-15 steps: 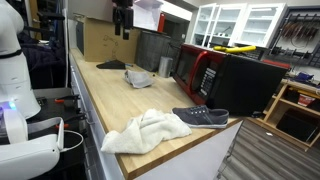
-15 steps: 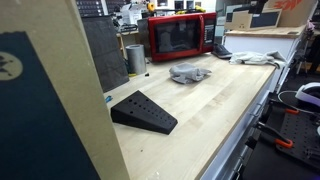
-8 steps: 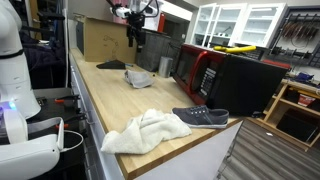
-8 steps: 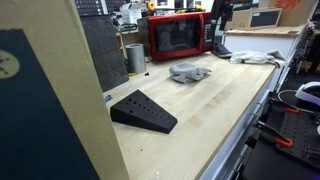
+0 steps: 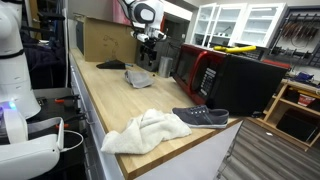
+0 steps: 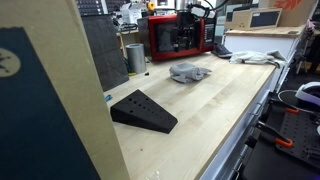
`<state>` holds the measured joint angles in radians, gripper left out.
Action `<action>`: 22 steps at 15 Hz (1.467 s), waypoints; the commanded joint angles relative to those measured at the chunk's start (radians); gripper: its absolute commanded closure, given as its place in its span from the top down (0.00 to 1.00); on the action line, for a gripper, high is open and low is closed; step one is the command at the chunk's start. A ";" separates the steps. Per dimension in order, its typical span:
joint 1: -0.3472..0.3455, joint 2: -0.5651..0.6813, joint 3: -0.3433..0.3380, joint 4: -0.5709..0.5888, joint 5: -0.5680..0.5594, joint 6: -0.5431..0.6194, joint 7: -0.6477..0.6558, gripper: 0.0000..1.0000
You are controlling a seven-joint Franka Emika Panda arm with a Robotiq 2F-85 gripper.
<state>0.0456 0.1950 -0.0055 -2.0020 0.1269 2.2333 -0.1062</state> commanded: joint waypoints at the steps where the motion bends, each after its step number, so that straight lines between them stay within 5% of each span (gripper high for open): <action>1: 0.009 0.197 0.030 0.254 -0.033 -0.080 0.077 1.00; 6: 0.012 0.276 0.015 0.399 -0.078 -0.217 0.162 1.00; 11: 0.001 0.277 0.008 0.428 -0.077 -0.340 0.184 1.00; 16: -0.020 0.219 0.006 0.325 -0.095 -0.293 0.136 1.00; 22: -0.027 0.247 0.011 0.365 -0.083 -0.312 0.148 1.00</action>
<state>0.0211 0.4420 0.0031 -1.6391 0.0456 1.9235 0.0413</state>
